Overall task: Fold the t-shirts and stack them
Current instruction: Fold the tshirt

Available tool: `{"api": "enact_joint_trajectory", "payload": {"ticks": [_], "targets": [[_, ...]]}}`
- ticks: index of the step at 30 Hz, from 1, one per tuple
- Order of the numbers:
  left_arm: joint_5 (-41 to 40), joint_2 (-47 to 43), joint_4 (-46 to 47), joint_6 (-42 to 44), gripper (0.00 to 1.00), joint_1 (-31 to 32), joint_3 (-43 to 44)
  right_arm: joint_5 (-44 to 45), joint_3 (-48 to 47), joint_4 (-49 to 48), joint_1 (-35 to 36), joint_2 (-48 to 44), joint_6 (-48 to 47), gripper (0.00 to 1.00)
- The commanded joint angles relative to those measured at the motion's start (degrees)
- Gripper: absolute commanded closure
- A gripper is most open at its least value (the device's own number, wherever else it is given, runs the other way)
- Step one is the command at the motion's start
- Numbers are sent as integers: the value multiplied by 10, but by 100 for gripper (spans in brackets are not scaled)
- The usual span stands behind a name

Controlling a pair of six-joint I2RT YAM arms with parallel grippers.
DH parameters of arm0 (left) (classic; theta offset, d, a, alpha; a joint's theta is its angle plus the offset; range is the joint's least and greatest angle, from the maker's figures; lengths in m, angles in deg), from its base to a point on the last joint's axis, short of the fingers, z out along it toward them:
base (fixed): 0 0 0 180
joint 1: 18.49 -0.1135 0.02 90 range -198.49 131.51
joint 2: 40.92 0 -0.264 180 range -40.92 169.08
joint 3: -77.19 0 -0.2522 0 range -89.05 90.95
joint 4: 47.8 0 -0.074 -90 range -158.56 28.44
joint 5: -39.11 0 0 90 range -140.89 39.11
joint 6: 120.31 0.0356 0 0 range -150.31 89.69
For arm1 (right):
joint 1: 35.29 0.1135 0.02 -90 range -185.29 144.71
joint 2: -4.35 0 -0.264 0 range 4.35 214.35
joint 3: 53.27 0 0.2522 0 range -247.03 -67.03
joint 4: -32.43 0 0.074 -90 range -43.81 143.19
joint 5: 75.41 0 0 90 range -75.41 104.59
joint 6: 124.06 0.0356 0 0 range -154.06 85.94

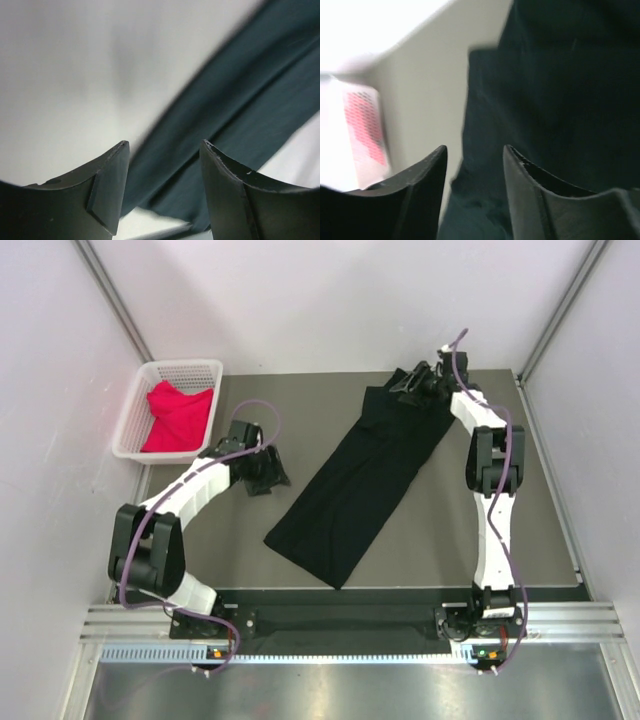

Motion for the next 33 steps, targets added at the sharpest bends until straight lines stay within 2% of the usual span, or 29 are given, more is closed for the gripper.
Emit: {"api": "enact_joint_trajectory", "payload": {"ticks": [1,4,7,9,10,11,13,17,22,24,27,28,33], "targets": [[41,32,95,4,36,-3,52,30,-4,105,16,-72,-84,50],[27,53,64,18,36,-3,80,50,35,176,23,-136,-136,43],[-12,49,13,38,33,-3,82,59,122,240,38,-230,-181,33],[-22,57,-25,43,33,-3,90,55,204,264,45,-307,-192,30],[-27,59,-64,35,33,-3,91,28,237,272,61,-333,-202,29],[-23,64,-76,31,33,-3,86,15,300,285,69,-385,-205,28],[-9,66,-104,21,33,-3,76,-13,364,297,108,-438,-216,27],[13,51,-117,9,33,-4,46,-68,536,288,196,-566,-193,22],[8,36,-141,19,33,-12,41,-97,660,178,323,-629,-117,17],[7,36,-143,25,34,-17,40,-100,705,144,341,-634,-85,17],[14,51,-149,40,36,-28,35,-105,772,64,372,-634,-23,21],[20,55,-154,44,36,-36,35,-100,789,2,395,-637,19,21],[34,54,-153,43,36,-54,33,-29,899,-169,458,-666,183,29]]}}
